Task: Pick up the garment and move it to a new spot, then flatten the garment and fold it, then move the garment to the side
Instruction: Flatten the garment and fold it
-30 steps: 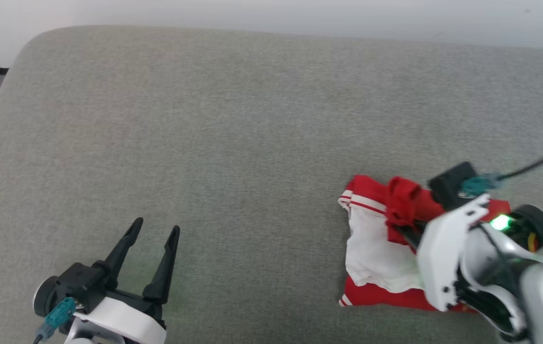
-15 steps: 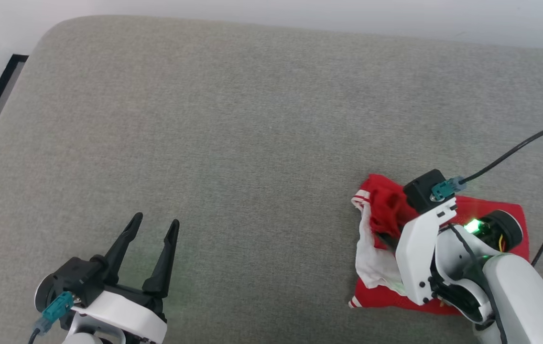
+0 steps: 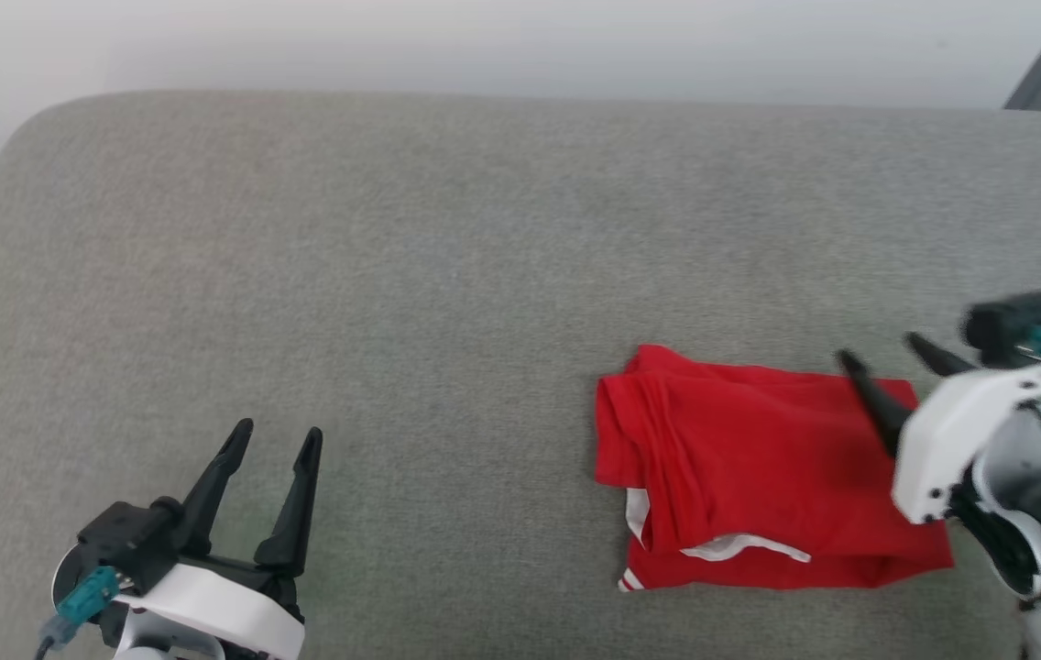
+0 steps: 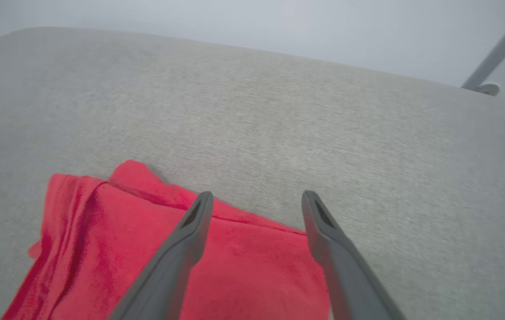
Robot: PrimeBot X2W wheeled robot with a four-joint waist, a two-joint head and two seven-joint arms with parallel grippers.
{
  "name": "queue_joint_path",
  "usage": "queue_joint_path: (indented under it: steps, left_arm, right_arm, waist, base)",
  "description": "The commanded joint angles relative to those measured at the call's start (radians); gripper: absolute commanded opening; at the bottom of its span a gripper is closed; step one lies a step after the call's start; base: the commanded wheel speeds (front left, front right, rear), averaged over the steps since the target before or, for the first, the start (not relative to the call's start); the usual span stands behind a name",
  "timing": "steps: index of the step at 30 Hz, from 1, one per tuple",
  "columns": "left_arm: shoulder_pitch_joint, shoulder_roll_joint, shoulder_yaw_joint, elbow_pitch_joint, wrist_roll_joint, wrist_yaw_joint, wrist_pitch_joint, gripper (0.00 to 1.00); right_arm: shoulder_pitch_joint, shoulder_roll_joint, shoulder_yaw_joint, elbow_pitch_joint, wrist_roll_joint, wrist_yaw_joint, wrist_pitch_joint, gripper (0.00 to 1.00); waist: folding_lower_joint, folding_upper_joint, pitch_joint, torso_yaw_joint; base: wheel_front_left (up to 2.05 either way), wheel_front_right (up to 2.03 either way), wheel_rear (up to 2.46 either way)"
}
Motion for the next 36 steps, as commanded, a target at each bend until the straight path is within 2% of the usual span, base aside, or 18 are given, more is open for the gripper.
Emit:
queue_joint_path:
  steps: [1, 7, 12, 18, 25, 36]
  left_arm:
    - [0.005, 0.002, 0.005, 0.002, -0.023, 0.002, -0.002, 1.00]
    - [0.022, -0.009, 0.042, 0.022, -0.056, 0.002, -0.002, 1.00]
    - [0.055, -0.015, 0.083, 0.034, -0.063, 0.002, -0.002, 1.00]
    - [0.111, -0.016, 0.125, 0.027, -0.058, 0.002, -0.002, 1.00]
    - [0.180, -0.023, 0.174, -0.020, -0.043, 0.002, -0.002, 1.00]
    - [0.275, -0.056, 0.253, -0.113, 0.001, 0.002, -0.002, 1.00]
  right_arm:
    - [0.015, 0.000, -0.018, 0.025, -0.011, -0.001, -0.046, 1.00]
    - [0.044, -0.023, -0.046, 0.146, -0.079, -0.001, -0.310, 1.00]
    - [0.068, 0.007, -0.048, 0.199, -0.091, -0.001, -0.513, 1.00]
    - [0.117, 0.031, -0.046, 0.194, -0.087, -0.001, -0.665, 1.00]
    - [0.229, 0.054, -0.097, 0.111, -0.107, -0.001, -0.703, 1.00]
    - [0.350, 0.104, -0.165, -0.022, -0.148, -0.001, -0.640, 1.00]
  waist:
    - [0.0000, 0.0000, -0.015, -0.017]
    - [0.0000, 0.0000, -0.049, -0.048]
    - [0.0000, 0.0000, -0.080, -0.073]
    - [0.0000, 0.0000, -0.102, -0.094]
    - [0.0000, 0.0000, -0.109, -0.098]
    - [0.0000, 0.0000, -0.094, -0.102]
  base:
    - [0.00, 0.00, 0.00]
    - [0.00, 0.00, 0.00]
    - [0.00, 0.00, 0.00]
    - [0.00, 0.00, 0.00]
    - [0.00, 0.00, 0.00]
    - [0.00, 0.00, 0.00]
